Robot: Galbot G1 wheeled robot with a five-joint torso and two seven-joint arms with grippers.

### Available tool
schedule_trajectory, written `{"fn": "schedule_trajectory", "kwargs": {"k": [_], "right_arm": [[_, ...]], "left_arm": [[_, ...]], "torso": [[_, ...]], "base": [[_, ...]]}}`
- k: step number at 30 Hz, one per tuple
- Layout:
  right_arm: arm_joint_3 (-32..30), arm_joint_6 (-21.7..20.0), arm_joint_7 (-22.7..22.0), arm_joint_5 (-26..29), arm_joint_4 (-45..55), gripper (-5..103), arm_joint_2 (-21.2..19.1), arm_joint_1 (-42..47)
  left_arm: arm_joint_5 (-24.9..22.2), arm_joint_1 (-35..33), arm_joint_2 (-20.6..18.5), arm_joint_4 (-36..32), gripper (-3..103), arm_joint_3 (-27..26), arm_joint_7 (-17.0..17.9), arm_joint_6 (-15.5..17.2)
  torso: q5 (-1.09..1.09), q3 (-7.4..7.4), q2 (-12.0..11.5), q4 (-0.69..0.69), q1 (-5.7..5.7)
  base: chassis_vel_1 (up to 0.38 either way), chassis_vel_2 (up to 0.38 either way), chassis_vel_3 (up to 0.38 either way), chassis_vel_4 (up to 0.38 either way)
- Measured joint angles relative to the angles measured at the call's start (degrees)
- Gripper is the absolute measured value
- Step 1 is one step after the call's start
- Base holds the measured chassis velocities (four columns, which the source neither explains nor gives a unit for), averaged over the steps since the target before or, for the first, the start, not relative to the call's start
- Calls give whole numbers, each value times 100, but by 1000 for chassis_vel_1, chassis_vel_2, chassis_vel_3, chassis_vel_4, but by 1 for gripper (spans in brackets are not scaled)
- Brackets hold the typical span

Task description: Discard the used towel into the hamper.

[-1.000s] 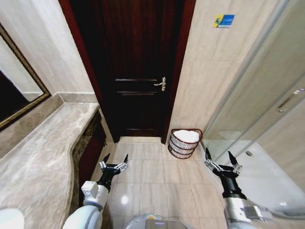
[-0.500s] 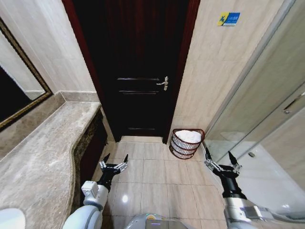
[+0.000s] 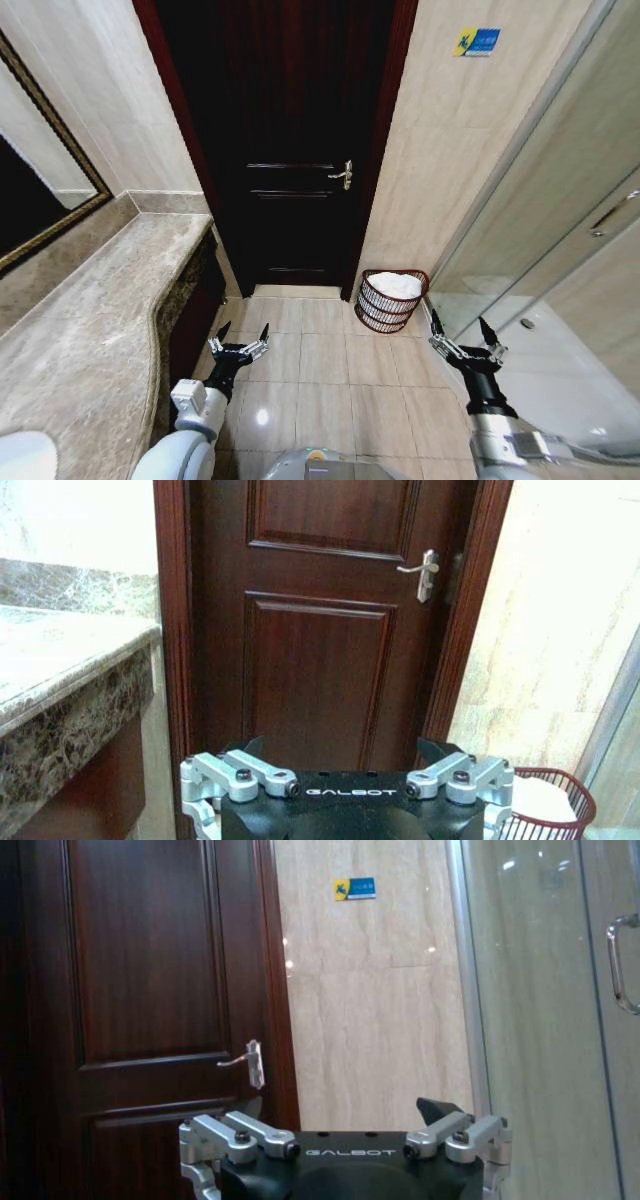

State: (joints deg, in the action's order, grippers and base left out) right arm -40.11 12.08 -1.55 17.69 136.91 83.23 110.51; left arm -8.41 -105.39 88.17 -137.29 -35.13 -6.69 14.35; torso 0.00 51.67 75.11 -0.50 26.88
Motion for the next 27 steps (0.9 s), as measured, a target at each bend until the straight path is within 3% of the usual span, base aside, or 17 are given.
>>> {"fn": "schedule_trajectory", "kwargs": {"k": [27], "right_arm": [[0, 0, 0, 0, 0, 100, 0, 0]], "left_arm": [[0, 0, 0, 0, 100, 0, 0, 0]], "torso": [[0, 0, 0, 0, 0]], "base": [[0, 0, 0, 0]]}}
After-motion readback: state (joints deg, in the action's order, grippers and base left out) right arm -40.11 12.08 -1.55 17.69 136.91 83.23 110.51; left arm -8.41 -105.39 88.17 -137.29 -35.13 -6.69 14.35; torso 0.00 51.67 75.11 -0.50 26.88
